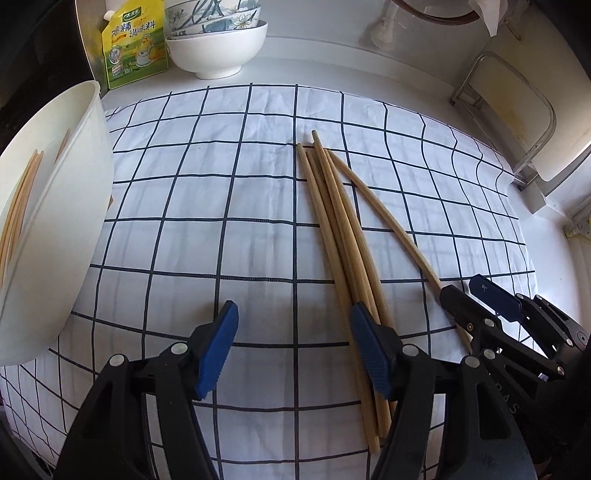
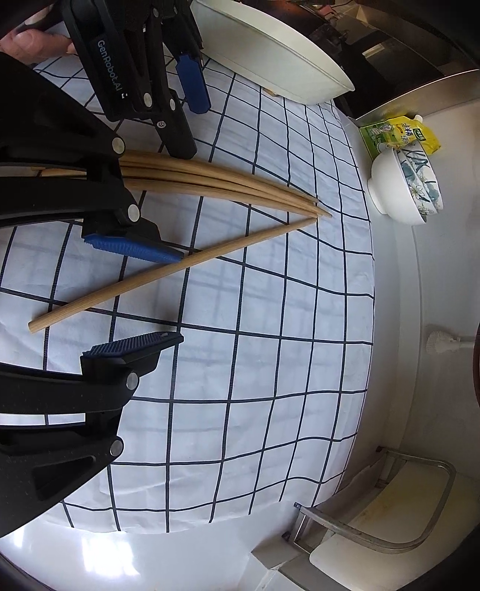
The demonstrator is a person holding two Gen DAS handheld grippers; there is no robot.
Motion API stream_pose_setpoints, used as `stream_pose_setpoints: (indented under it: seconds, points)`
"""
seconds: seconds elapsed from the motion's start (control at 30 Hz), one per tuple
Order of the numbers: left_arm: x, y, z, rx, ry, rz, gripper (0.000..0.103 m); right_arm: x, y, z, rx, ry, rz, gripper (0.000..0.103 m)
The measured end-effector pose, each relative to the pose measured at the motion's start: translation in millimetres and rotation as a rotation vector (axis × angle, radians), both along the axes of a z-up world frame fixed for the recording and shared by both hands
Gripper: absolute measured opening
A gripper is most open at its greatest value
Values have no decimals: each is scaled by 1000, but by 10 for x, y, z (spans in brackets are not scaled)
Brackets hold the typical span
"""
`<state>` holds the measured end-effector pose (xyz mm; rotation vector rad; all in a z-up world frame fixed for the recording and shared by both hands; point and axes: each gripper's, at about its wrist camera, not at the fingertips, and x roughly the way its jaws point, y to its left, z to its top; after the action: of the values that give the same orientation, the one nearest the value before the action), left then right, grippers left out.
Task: Organize utensils
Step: 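Move both open grippers back over the remaining chopsticks on the cloth, then close the left gripper on a chopstick while the right gripper grasps another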
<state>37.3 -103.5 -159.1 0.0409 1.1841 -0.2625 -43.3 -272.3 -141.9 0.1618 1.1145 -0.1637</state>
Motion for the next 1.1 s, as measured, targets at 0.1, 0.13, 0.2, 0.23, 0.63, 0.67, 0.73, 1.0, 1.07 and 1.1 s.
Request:
stream_pose_setpoints:
  seconds: [0.1, 0.13, 0.2, 0.23, 0.63, 0.67, 0.73, 1.0, 1.07, 1.1]
  points:
    - [22, -51, -21, 15, -9, 2, 64, -4, -16, 15, -4, -7, -5, 37]
    - [35, -75, -27, 20, -12, 5, 64, -5, -20, 21, -3, -11, -6, 37]
    - [46, -93, -38, 44, -18, 11, 64, -1, -17, 24, -2, -11, -5, 37]
    - [49, -108, -46, 64, -21, 14, 64, 1, -9, 22, -3, -10, -4, 37]
    - [-64, 187, -53, 90, -14, 35, 61, 133, 115, -10, -34, 3, 70, 37]
    - [-47, 192, -52, 87, -12, 39, 61, 148, 125, -15, -40, 4, 76, 37]
    - [-1, 176, -42, 81, -11, 44, 61, 183, 145, -22, -53, 4, 88, 37]
    - [59, 45, -38, 93, -29, 25, 44, 288, 225, -65, -80, 6, 130, 35]
    - [41, 48, -18, 84, -27, 17, 29, 292, 263, -62, -77, 6, 146, 20]
    - [38, 49, -15, 80, -26, 13, 17, 297, 283, -62, -79, 8, 155, 14]
